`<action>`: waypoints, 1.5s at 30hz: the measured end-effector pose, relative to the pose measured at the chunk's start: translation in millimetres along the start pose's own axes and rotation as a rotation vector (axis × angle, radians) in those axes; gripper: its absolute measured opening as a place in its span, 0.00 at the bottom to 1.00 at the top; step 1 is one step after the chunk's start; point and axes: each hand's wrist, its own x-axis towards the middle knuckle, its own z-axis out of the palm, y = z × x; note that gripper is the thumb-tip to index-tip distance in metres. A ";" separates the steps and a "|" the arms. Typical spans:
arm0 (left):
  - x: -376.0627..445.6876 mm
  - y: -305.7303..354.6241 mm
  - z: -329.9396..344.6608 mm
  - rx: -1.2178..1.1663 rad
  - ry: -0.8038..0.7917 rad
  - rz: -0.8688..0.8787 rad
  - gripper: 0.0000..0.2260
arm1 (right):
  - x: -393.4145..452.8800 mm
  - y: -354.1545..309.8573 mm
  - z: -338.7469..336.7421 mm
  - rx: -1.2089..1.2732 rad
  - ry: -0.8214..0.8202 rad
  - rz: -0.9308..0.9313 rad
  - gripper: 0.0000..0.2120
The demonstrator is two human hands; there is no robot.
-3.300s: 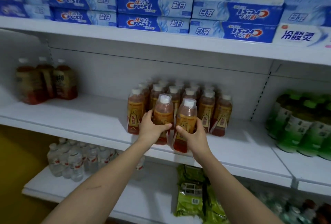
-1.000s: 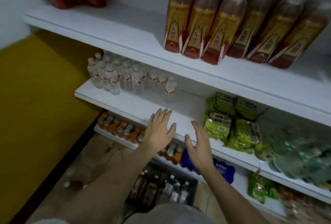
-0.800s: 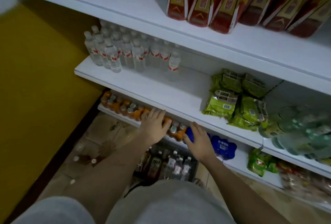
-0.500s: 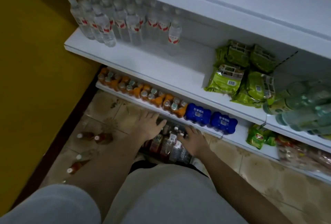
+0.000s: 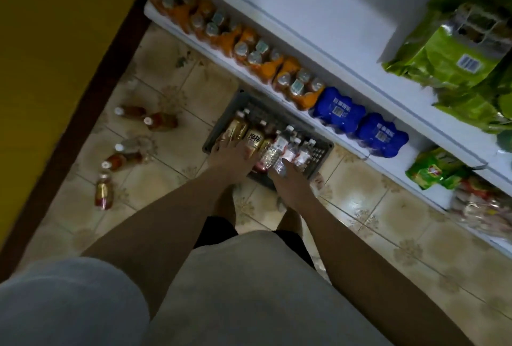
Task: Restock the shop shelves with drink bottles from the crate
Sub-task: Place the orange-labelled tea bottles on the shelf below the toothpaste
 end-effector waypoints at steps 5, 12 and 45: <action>101.1 -35.7 58.6 -0.134 0.046 -0.093 0.28 | 101.1 21.0 41.8 0.056 -0.080 0.022 0.26; 270.6 -75.3 147.8 -0.276 0.086 -0.237 0.37 | 278.2 93.2 106.8 0.107 -0.087 0.077 0.27; 329.4 -115.4 208.8 -0.246 0.214 -0.210 0.38 | 337.9 132.8 162.6 0.395 0.110 0.051 0.07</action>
